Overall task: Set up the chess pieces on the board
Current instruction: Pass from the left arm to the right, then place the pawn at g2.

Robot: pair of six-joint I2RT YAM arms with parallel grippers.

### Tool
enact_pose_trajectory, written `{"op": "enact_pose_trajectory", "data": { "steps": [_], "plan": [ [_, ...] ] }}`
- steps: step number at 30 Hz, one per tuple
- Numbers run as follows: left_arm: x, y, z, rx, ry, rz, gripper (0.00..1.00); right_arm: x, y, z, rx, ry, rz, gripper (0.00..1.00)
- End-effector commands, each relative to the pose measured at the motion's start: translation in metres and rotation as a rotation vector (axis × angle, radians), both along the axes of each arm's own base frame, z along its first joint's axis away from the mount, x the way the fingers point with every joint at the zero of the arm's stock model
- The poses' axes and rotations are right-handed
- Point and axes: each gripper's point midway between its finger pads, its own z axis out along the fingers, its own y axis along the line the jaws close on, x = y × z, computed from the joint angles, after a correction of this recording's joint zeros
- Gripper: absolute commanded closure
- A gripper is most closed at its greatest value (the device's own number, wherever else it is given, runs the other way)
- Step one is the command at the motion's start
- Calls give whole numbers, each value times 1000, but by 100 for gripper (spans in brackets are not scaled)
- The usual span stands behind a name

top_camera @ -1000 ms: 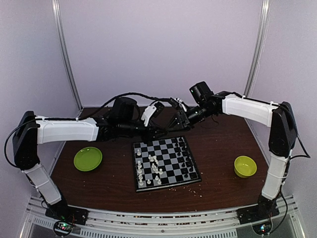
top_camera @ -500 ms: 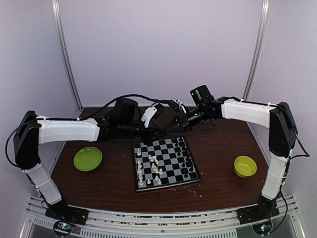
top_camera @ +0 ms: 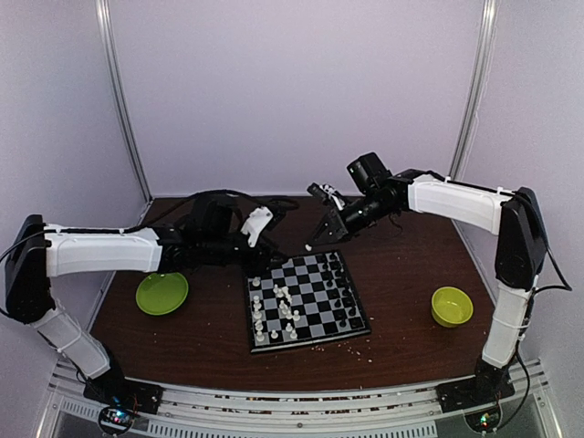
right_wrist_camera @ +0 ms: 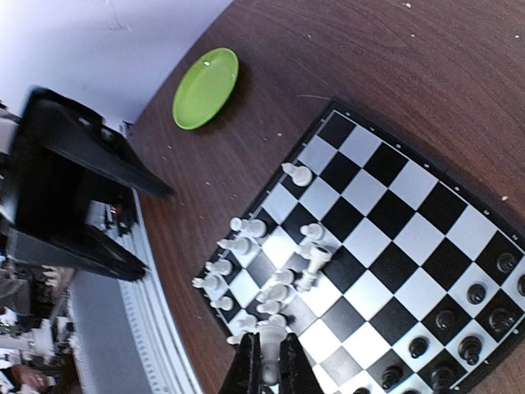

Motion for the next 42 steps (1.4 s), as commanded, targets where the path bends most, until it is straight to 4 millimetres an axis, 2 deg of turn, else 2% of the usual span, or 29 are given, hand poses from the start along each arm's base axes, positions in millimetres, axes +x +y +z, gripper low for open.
{"op": "enact_pose_trajectory", "data": {
  "steps": [1, 7, 16, 24, 30, 36, 42],
  "plan": [
    [10, 39, 33, -7, -92, 133, 56, -5, -9, -31, -252, -220, 77, 100],
    [25, 73, 28, -20, -42, 295, 56, -18, -6, -70, -456, -367, 163, 100],
    [27, 74, 21, -37, -16, 323, 56, -31, -1, -111, -577, -377, 248, 100],
    [25, 72, 15, -37, 7, 313, 56, -36, 3, -130, -618, -375, 277, 100],
    [24, 74, 13, -32, 7, 313, 56, -42, 9, -136, -628, -378, 302, 100],
    [25, 77, 15, -32, 1, 328, 57, -43, 30, -118, -605, -428, 324, 100],
    [27, 94, 27, -55, -46, 406, 57, -56, 59, -100, -578, -490, 373, 100]
  ]
}}
